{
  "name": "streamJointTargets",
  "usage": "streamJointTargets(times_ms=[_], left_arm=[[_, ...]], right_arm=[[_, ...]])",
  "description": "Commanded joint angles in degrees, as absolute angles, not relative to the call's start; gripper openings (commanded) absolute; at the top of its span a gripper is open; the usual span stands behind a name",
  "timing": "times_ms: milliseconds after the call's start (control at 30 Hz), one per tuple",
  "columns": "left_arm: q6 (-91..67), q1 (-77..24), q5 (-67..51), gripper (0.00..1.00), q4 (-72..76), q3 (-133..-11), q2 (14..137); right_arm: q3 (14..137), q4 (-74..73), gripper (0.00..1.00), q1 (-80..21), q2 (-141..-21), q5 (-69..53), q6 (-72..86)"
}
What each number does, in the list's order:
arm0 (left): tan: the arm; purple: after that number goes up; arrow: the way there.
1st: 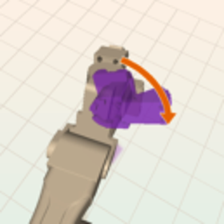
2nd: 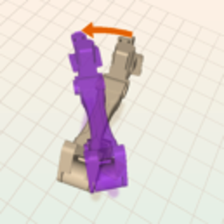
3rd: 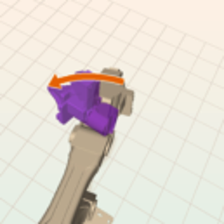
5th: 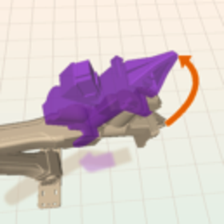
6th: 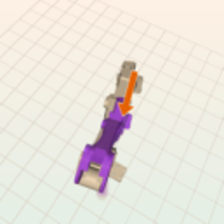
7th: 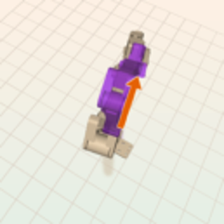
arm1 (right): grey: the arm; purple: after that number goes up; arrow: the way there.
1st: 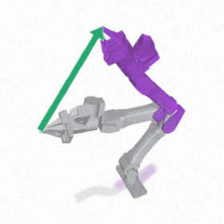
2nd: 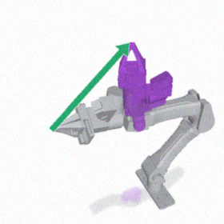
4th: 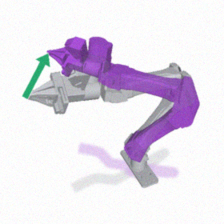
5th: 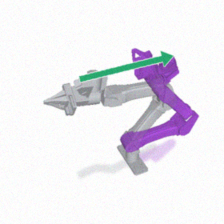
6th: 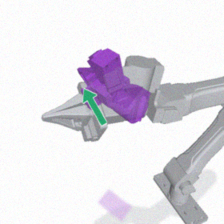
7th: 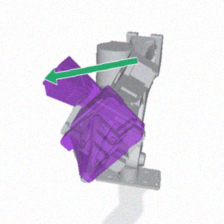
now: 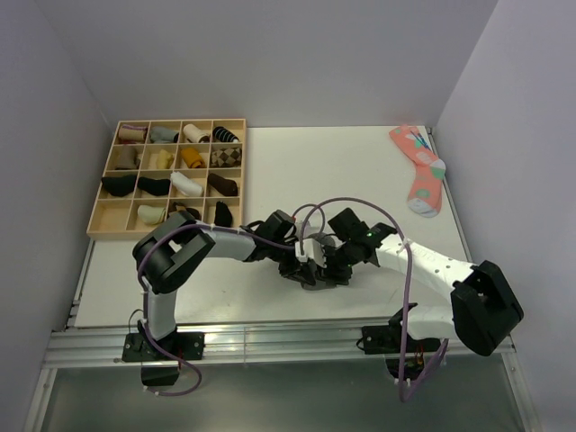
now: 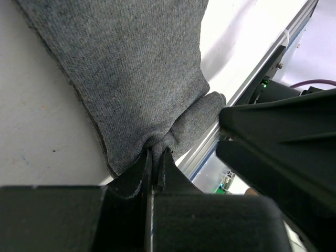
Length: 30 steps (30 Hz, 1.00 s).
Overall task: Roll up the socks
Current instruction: Roll the sock at the center of the board.
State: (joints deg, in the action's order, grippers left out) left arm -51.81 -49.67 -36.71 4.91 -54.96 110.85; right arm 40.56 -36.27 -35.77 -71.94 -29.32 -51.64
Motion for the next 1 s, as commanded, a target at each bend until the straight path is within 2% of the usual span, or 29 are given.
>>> streamJointTargets(times_ms=[0, 700, 800, 967], left_arm=[[-50.54, -49.4, -34.89, 0.0, -0.88, -54.05, 113.64], [-49.57, -48.34, -35.42, 0.0, -2.37, -54.93, 113.47], [-49.75, -48.34, -35.51, 0.0, -1.94, -54.32, 113.38], [-50.71, -48.34, -35.68, 0.0, -0.53, -52.39, 113.2]], right_arm=[[39.11, -32.96, 0.53, -37.96, -72.6, -26.81, -50.28], [36.21, -26.63, 0.5, -44.65, -79.19, -18.37, -47.11], [36.21, -26.02, 0.45, -44.65, -79.45, -18.19, -46.41], [36.21, -25.22, 0.31, -44.65, -79.63, -18.1, -45.26]])
